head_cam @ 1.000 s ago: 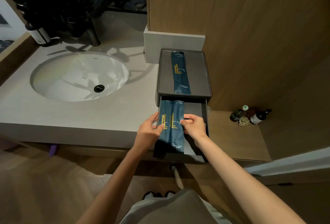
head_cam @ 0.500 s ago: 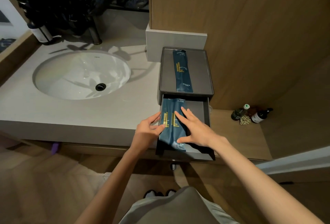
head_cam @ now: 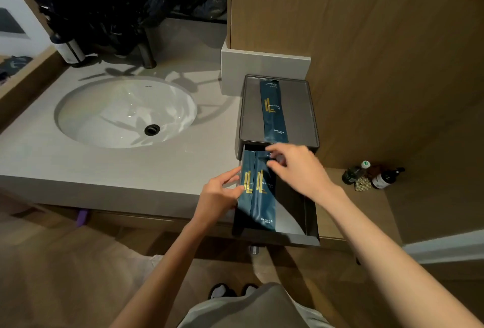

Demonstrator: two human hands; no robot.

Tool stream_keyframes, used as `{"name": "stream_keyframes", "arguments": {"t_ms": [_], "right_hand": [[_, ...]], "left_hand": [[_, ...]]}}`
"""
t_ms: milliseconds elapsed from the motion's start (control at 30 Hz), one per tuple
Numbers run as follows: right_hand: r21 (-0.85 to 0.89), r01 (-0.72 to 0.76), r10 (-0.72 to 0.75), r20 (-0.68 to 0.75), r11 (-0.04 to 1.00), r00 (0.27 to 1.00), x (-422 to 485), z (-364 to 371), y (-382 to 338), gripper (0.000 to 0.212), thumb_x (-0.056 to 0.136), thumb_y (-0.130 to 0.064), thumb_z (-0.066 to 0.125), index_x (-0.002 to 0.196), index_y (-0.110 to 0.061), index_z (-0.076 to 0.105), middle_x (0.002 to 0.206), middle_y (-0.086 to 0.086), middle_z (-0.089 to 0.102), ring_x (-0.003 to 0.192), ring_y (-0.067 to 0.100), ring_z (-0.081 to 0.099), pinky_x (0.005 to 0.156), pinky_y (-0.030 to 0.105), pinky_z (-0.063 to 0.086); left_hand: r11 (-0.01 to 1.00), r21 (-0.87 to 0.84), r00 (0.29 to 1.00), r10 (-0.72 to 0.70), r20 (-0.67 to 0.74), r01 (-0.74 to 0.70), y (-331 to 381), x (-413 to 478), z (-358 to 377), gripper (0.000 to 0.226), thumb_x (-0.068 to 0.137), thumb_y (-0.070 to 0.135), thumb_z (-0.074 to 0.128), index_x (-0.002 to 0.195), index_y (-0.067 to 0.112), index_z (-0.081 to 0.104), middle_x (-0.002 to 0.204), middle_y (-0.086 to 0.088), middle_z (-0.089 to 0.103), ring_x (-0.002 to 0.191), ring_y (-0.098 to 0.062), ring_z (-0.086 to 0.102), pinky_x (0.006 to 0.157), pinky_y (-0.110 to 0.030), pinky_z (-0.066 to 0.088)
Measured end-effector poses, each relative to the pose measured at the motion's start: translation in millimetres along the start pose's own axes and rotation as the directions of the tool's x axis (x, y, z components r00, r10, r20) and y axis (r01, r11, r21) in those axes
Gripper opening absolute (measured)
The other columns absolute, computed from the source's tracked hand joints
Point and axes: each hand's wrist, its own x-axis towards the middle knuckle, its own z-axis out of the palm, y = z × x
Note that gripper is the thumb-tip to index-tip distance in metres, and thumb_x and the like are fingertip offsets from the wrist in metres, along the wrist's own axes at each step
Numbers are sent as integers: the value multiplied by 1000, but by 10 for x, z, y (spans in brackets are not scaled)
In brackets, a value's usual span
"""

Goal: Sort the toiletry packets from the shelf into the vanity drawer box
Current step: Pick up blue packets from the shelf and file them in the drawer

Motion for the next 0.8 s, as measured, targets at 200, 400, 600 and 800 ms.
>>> {"name": "stream_keyframes", "arguments": {"t_ms": [200,400,600,800], "right_hand": [[296,-254,303,-131,921,944,746,-30,148,55,83,-35,68,132,-15,51,128,9,56,119,25,52,102,43,45],[250,-458,488,-69,853,870,1164,105,186,85,74,-37,78,142,-14,32,144,12,38,134,35,32,106,45,35],[242,-497,514,-10,833,858,1302,125,218,96,68,-34,84,143,-16,27,144,14,37,132,37,36,106,47,35],[414,-447,500,-21,793,866,1222,156,308,82,72,-28,81,139,-16,37,137,10,52,126,28,49,102,40,45]], "left_hand": [[998,52,999,37,-14,-36,-14,65,-41,48,87,11,64,132,23,54,125,-1,63,105,-7,61,77,-19,57],[995,72,998,68,10,-69,-9,64,-41,48,88,12,64,133,23,52,114,5,59,82,-5,65,64,-31,61],[994,90,997,67,29,-69,-61,106,-54,46,87,21,65,131,29,52,118,2,61,87,-7,67,70,-31,61],[982,164,996,92,23,-94,-61,142,-63,44,87,20,65,130,24,54,124,3,62,86,-6,66,71,-11,51]]}}
